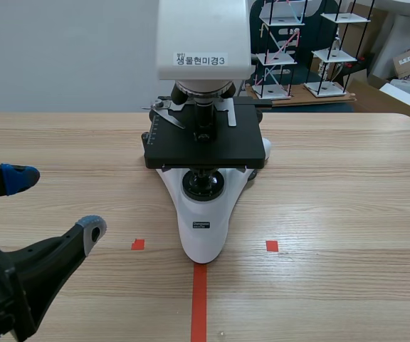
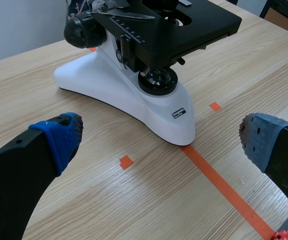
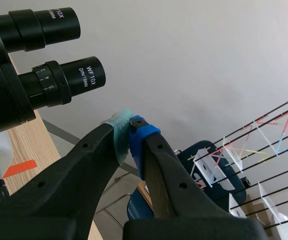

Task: Return to the home posture

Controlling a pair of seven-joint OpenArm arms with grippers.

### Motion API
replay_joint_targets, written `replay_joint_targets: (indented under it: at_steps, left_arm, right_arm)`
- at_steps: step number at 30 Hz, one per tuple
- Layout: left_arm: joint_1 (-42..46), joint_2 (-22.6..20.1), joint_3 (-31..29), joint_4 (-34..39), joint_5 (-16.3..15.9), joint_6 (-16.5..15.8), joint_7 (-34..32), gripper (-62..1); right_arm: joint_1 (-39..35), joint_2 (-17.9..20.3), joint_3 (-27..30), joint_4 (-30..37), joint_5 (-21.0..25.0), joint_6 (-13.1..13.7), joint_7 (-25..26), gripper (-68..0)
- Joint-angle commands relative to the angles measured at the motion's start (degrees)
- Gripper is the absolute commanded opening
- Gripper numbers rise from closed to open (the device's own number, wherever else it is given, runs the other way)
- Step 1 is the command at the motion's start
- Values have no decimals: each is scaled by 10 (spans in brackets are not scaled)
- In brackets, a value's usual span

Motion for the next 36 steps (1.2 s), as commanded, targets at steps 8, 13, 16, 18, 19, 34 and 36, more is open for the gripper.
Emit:
replay_joint_targets:
  at_steps: [8, 13, 16, 18, 19, 34, 36]
  left_arm:
    - [1, 1, 1, 11, -3, 1, -8, 14]
    - [1, 1, 1, 11, -3, 1, -8, 14]
    - [1, 1, 1, 11, -3, 1, -8, 14]
    - [1, 1, 1, 11, -3, 1, -8, 14]
    - [1, 1, 1, 11, -3, 1, -8, 14]
    - [1, 1, 1, 11, -1, 1, -8, 14]
    - [1, 1, 1, 11, -1, 1, -8, 14]
  right_arm:
    - [14, 2, 9, 9, 4, -6, 4, -657]
    - [14, 2, 9, 9, 4, -6, 4, -657]
    - [14, 2, 10, 9, 4, -6, 4, -653]
    - [14, 2, 10, 9, 4, -6, 4, -653]
    - [14, 2, 10, 9, 4, -6, 4, -653]
    - [-51, 14, 59, 26, 4, -13, 2, -544]
    - [-83, 14, 88, 41, 4, -13, 0, -440]
